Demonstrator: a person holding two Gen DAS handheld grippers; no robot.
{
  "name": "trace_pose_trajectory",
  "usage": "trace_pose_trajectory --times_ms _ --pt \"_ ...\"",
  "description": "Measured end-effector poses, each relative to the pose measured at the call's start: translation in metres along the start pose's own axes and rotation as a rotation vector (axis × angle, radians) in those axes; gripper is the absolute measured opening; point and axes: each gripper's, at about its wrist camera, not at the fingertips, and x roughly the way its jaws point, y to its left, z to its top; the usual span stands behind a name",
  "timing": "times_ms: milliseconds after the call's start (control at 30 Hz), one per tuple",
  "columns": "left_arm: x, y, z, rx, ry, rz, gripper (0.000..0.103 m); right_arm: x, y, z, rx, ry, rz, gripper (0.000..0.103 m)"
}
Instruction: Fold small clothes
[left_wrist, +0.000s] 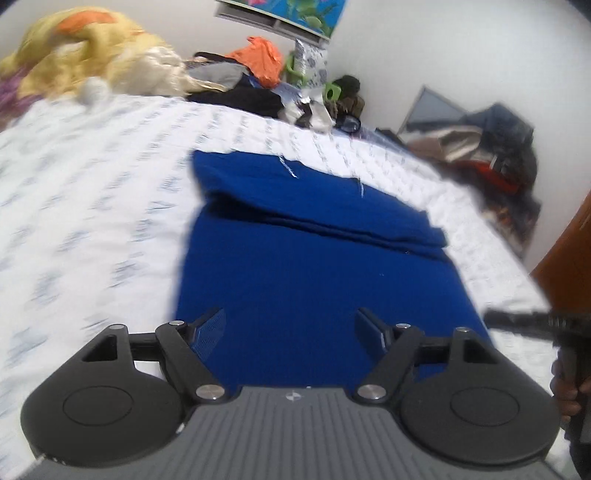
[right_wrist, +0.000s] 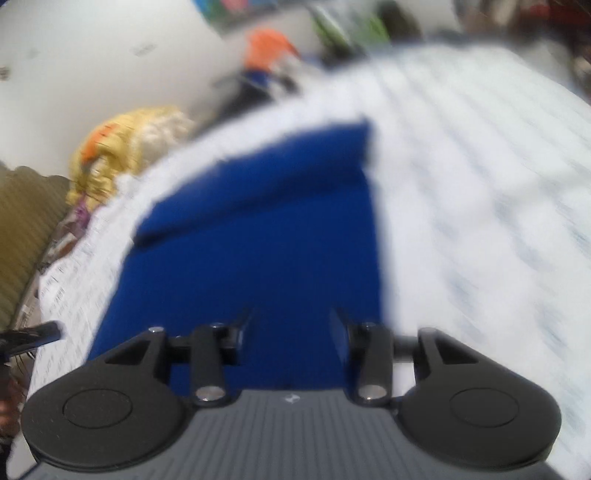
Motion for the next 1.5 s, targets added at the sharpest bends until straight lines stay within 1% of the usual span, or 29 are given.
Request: trace_pose_trajectory --times_ms 33,67,100,133,167,200,233,267,300,367,400,433,500,567,633,700,933,1500 --pt "0.022 -0.013 0.000 0.027 0.016 0.030 0.072 0.024 0.010 0.004 -0.013 0.007 -0.005 0.043" --pt "0.041 -0.023 -0.001 0.057 0.027 0.059 0.072 0.044 0.018 0.006 -0.034 0.022 -0.031 0.043" --pt "0.055 -0.029 -0.003 0.084 0.041 0.088 0.072 0.065 0.030 0.007 -0.074 0.040 -0.073 0.043" --pt "0.065 -0.031 -0.009 0.119 0.039 0.119 0.075 0.079 0.039 0.004 -0.136 0.032 -0.120 0.042" --pt "0.067 -0.036 -0.018 0.203 -0.012 0.165 0.088 0.082 0.046 -0.003 -0.214 -0.027 -0.155 0.044" --pt "0.068 -0.036 -0.028 0.265 -0.027 0.204 0.096 0.084 0.053 -0.011 -0.292 -0.044 -0.191 0.047" --pt "0.063 -0.031 -0.030 0.248 -0.013 0.209 0.103 0.082 0.058 -0.022 -0.361 -0.058 -0.219 0.048" --pt "0.059 -0.023 -0.032 0.227 0.001 0.190 0.103 0.075 0.057 -0.032 -0.388 -0.077 -0.230 0.052" --pt "0.054 -0.019 -0.036 0.246 0.005 0.186 0.103 0.065 0.052 -0.042 -0.378 -0.091 -0.225 0.059" --pt "0.040 -0.012 -0.046 0.273 0.008 0.156 0.103 0.046 0.044 -0.055 -0.373 -0.087 -0.210 0.059" --pt "0.037 -0.008 -0.047 0.278 0.009 0.151 0.103 0.043 0.049 -0.059 -0.381 -0.086 -0.214 0.061" --pt "0.034 -0.004 -0.049 0.276 0.007 0.145 0.103 0.034 0.046 -0.065 -0.380 -0.087 -0.213 0.065" --pt "0.033 -0.005 -0.049 0.275 0.003 0.142 0.103 0.025 0.041 -0.071 -0.364 -0.089 -0.204 0.065" --pt "0.037 -0.009 -0.049 0.272 -0.003 0.156 0.103 0.025 0.044 -0.071 -0.370 -0.090 -0.210 0.066" --pt "0.040 -0.012 -0.048 0.271 -0.005 0.167 0.103 0.030 0.050 -0.069 -0.382 -0.083 -0.223 0.075" --pt "0.037 -0.011 -0.048 0.270 -0.005 0.168 0.103 0.033 0.051 -0.069 -0.379 -0.081 -0.226 0.078" --pt "0.035 -0.010 -0.050 0.268 -0.015 0.181 0.103 0.029 0.047 -0.072 -0.375 -0.083 -0.224 0.079" --pt "0.036 -0.010 -0.049 0.266 -0.013 0.180 0.103 0.029 0.046 -0.071 -0.374 -0.083 -0.222 0.080"
